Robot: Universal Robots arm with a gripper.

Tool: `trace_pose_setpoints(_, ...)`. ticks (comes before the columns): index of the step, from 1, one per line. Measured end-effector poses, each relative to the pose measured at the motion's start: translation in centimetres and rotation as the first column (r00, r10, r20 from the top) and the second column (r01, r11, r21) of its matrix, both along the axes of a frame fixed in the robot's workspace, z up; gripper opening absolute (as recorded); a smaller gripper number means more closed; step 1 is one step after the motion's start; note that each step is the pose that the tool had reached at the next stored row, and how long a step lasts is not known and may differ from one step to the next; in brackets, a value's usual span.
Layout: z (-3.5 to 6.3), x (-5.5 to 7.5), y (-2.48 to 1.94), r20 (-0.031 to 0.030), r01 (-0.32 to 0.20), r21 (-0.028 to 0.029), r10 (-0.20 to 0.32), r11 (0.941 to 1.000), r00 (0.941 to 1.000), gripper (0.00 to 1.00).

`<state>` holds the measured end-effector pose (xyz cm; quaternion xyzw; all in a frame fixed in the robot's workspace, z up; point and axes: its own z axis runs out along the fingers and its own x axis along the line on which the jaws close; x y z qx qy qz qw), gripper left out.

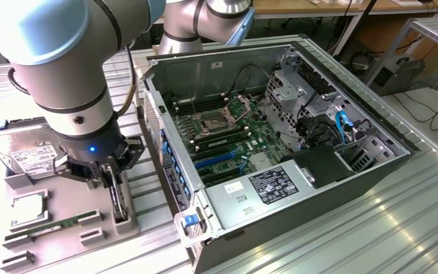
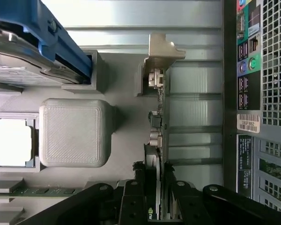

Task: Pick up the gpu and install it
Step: 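Pick up the gpu and move the gpu toward the slot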

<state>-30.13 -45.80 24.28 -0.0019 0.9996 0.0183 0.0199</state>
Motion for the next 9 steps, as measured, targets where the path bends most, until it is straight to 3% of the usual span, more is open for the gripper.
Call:
trace_pose_setpoints(4,0.01,0.03,-0.03,-0.0001,-0.034,-0.0001,0.034,0.9994,0.9994,0.26)
trace_pose_setpoints(9,0.22,0.12,-0.09,-0.0001,-0.037,0.0015,0.037,0.9993,0.9993,0.26)
